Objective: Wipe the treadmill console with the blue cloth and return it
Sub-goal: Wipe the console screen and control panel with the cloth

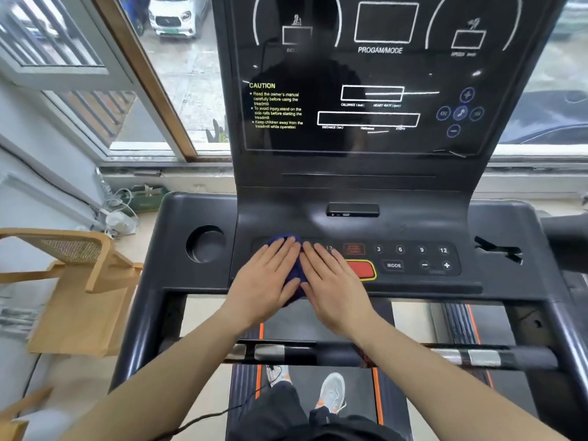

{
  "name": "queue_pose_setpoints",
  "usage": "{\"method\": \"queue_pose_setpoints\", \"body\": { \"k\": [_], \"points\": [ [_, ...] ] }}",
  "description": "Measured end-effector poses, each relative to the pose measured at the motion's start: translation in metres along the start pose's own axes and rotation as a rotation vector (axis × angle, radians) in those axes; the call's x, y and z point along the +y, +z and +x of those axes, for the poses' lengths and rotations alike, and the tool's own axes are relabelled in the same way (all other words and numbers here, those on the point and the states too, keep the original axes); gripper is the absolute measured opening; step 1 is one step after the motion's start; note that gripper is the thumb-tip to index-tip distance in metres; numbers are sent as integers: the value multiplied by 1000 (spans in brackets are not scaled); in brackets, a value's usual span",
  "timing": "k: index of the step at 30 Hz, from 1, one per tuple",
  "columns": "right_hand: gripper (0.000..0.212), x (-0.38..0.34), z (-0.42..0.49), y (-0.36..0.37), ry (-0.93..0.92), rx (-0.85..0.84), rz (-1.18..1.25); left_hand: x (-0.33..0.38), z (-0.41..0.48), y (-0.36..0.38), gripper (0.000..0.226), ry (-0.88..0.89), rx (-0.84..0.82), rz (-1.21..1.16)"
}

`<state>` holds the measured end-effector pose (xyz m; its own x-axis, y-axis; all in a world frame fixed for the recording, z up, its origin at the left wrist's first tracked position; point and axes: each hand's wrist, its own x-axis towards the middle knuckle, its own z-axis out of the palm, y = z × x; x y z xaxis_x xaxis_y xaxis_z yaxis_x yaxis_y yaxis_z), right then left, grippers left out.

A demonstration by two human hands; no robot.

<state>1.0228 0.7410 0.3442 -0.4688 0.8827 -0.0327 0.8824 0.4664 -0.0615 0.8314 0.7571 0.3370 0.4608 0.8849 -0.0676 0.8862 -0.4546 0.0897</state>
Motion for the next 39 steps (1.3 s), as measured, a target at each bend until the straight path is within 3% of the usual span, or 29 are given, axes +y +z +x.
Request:
{"method": "queue_pose_setpoints", "body": {
  "k": [6,9,15,19,24,30,34,39],
  "points": [
    [49,20,26,-15,-5,68,-55,24,28,-5,63,-185,26,-51],
    [48,57,10,-23,96,68,-94,54,57,-11,66,-108,-11,-97],
    [48,142,-66,-22,468,87,-151,160,129,-13,61,153,-112,-152],
    [50,143,-91,-7,640,150,-69,186,137,-9,60,233,-142,-136],
    [49,99,-63,5,472,276,11,131,94,-4,67,174,-92,-78],
    [54,53,-11,6,222,103,163,65,54,-4,63,-91,-53,-110],
    [59,87,-29,-4,175,76,52,97,69,-11,60,-94,-68,-107],
    [60,175,-68,-5,339,58,-34,171,137,-11,62,71,-99,-103]
  ]
}}
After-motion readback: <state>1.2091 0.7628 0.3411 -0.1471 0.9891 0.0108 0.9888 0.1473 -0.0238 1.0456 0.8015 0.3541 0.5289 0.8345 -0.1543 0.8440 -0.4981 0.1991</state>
